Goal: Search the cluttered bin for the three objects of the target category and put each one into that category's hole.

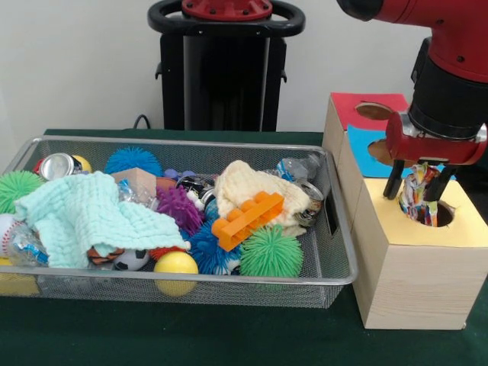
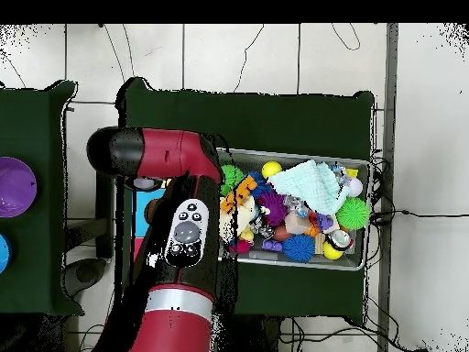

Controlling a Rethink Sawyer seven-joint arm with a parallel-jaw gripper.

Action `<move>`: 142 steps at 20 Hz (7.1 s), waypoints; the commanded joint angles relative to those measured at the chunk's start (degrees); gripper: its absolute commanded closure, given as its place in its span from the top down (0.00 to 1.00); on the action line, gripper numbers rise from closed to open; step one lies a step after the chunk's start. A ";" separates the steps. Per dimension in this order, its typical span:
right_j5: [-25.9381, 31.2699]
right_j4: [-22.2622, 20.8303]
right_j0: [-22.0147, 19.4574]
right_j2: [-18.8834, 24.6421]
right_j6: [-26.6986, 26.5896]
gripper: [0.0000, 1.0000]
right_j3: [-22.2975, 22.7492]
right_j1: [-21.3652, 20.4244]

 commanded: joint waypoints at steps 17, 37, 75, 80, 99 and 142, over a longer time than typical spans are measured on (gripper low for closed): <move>12.04 -0.81 1.30 2.42 10.35 1.00 3.18 -3.77; 11.03 -2.23 1.74 1.74 10.81 0.00 1.63 -1.80; 2.56 -2.61 1.41 2.74 10.72 1.00 3.38 0.86; 0.36 -2.76 1.34 2.84 10.62 1.00 3.48 1.77; 0.99 -2.41 1.39 3.04 9.67 0.00 3.87 1.87; -23.30 -4.68 -1.35 6.63 6.40 0.00 1.75 6.76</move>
